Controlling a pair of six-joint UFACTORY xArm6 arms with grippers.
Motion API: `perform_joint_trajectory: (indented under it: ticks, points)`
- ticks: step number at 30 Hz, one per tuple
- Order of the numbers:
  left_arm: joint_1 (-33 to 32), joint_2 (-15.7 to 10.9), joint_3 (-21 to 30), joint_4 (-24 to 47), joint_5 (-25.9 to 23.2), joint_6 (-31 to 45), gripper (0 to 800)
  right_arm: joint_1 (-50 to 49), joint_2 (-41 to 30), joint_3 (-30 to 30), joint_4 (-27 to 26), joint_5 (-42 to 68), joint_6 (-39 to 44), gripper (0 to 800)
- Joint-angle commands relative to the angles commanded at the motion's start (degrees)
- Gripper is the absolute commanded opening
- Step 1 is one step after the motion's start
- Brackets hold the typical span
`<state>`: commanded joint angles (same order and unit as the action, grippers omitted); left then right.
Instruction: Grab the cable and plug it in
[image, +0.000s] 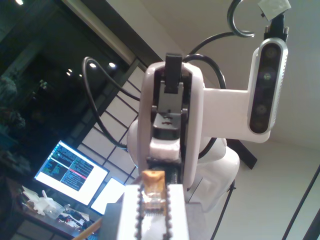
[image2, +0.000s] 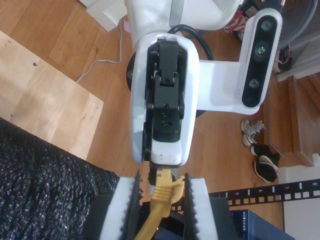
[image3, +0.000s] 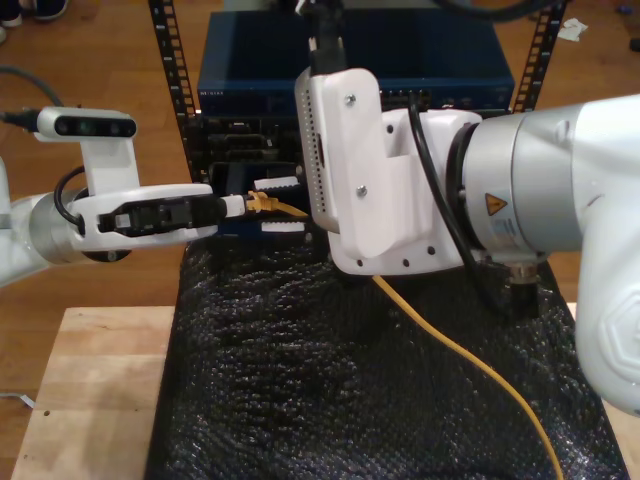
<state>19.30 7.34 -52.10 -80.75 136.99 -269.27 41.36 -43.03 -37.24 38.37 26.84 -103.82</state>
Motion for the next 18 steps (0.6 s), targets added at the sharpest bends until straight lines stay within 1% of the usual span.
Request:
perform_joint_trajectory:
  ticks: [18]
  points:
    - [-0.09, 0.0, 0.0, 0.0, 0.26, 0.0, 20, 0.18, 0.18, 0.26, 0.0, -0.35, 0.0, 237]
